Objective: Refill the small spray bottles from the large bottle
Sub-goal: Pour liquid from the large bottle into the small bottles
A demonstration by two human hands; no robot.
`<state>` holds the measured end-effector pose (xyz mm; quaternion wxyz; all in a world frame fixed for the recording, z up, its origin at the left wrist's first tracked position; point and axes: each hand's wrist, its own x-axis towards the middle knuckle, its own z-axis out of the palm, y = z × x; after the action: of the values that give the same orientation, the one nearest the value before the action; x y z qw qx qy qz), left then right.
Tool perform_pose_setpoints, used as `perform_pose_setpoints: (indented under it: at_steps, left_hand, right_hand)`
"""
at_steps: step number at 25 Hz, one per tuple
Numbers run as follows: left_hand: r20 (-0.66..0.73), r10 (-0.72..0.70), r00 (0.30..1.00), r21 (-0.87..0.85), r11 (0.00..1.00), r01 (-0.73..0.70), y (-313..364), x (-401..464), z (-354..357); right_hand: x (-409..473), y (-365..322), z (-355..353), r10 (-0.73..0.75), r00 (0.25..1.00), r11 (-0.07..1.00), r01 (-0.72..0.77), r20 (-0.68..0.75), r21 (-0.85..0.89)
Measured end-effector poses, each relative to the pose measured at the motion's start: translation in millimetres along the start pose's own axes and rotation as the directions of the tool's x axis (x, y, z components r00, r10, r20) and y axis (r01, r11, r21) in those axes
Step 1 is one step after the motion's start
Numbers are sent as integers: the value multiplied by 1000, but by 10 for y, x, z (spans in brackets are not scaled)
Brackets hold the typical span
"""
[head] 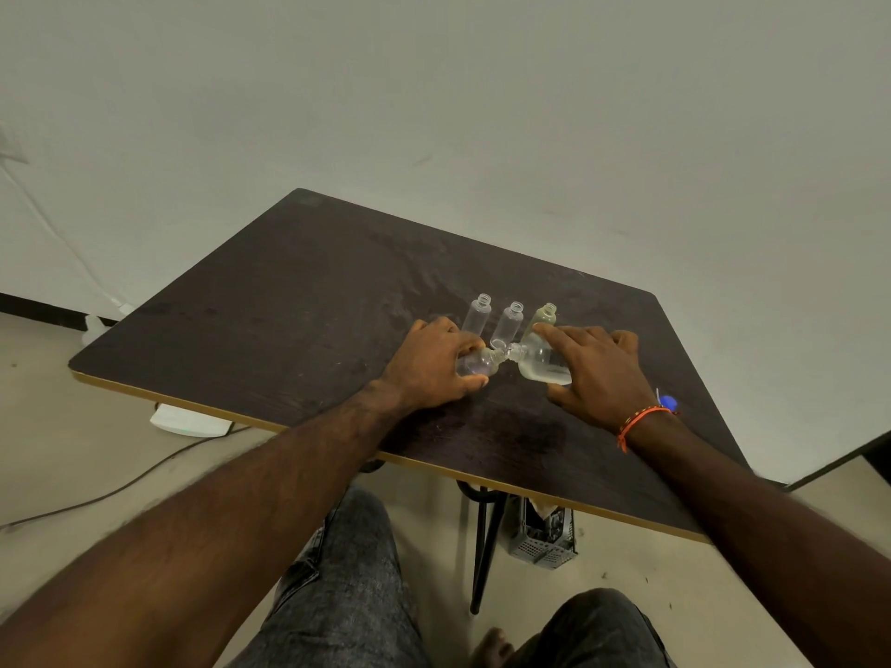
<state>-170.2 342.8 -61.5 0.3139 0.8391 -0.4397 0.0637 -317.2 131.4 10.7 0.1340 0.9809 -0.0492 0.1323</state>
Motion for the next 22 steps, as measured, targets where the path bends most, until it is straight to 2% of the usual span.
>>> perform_pose_setpoints:
  at_steps: [13,22]
  left_hand:
    - [-26,-11,1000,-73,997,9,-23,-23,13]
    - [-16,-48,999,-116,992,46,-18,-17,57]
  right_hand:
    - [24,-30,-10,13,1000,999,-14,19,31]
    - [-4,-162,58,136,989,935,-147,55,324]
